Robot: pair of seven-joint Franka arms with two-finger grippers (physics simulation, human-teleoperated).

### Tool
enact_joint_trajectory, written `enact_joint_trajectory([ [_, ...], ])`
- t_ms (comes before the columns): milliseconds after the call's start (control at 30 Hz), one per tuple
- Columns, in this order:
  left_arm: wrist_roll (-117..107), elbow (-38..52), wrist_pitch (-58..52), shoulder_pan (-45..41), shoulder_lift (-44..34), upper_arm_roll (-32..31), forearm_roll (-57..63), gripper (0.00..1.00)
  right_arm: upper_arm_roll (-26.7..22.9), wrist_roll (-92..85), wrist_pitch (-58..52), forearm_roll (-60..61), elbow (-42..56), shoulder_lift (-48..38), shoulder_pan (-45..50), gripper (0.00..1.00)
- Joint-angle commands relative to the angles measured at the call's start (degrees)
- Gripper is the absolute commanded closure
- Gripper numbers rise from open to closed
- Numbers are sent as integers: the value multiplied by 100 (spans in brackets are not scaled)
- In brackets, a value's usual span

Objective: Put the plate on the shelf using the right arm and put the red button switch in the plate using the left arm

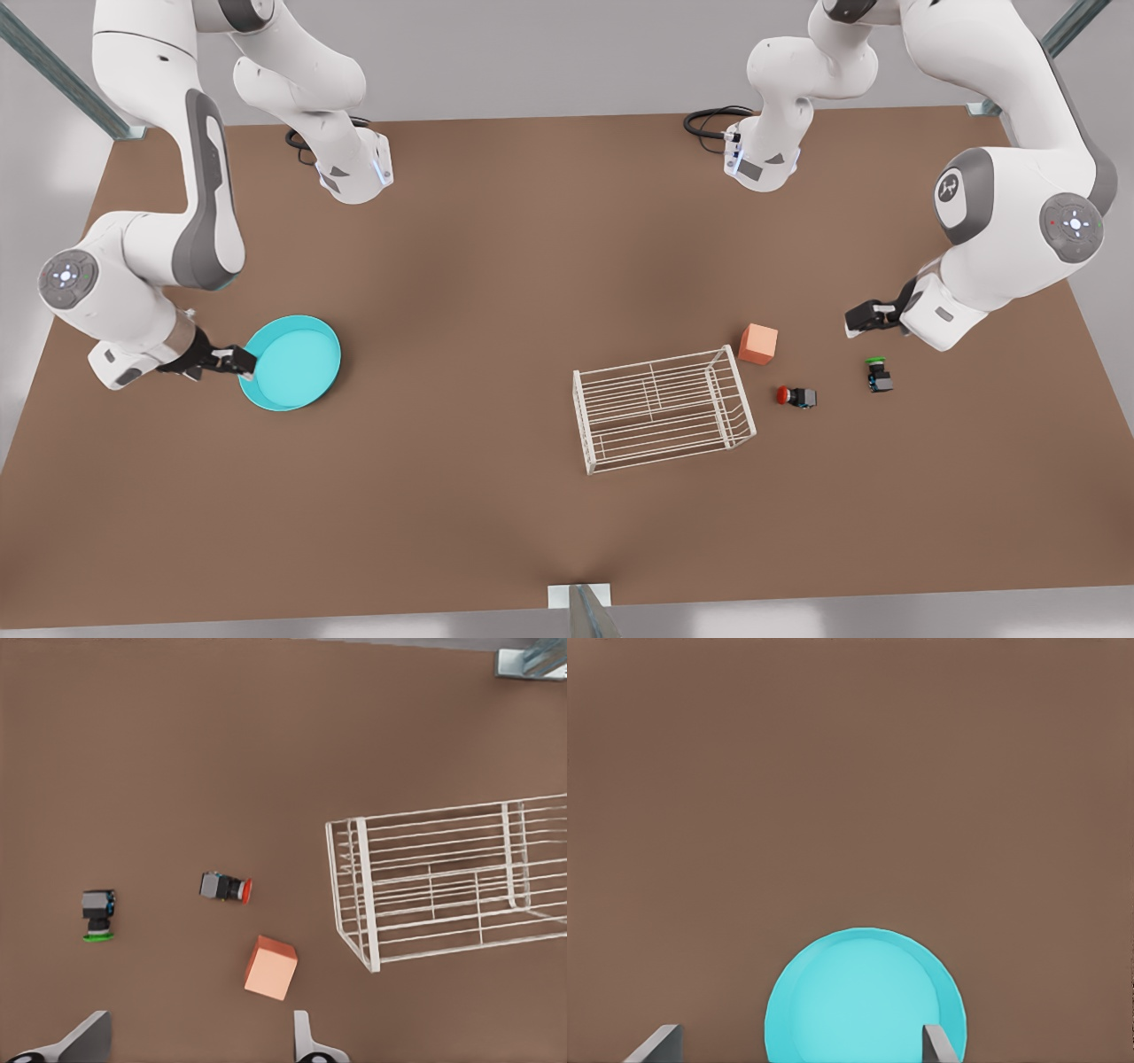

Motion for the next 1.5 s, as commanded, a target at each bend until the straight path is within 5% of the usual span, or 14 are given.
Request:
enact_joint_trajectory([
  [0, 207, -4, 98, -9, -2, 1, 10, 0, -12, -106, -301, 22, 118, -8, -8, 0],
  [333, 216, -22, -113, -18, -11, -17, 177, 0, -118, -3067, -706, 417, 786, 1310, -1265, 0],
  [600, 207, -30, -113, -18, -2, -17, 177, 0, 85, -4465, -592, 101, 461, 1705, -1212, 0],
  [900, -100, -118, -209, -53, -11, -17, 186, 0, 76, -5150, 700, -48, 91, 2101, -1405, 0],
  [1033, -3501, -303, -254, -448, -2, -113, 133, 0, 76, -5291, 1333, 13, -5, 2312, -1458, 0],
  [1467, -5321, 14, -254, -484, 279, -201, 37, 0, 85, -4966, 1359, 795, -374, 2435, -1449, 0],
])
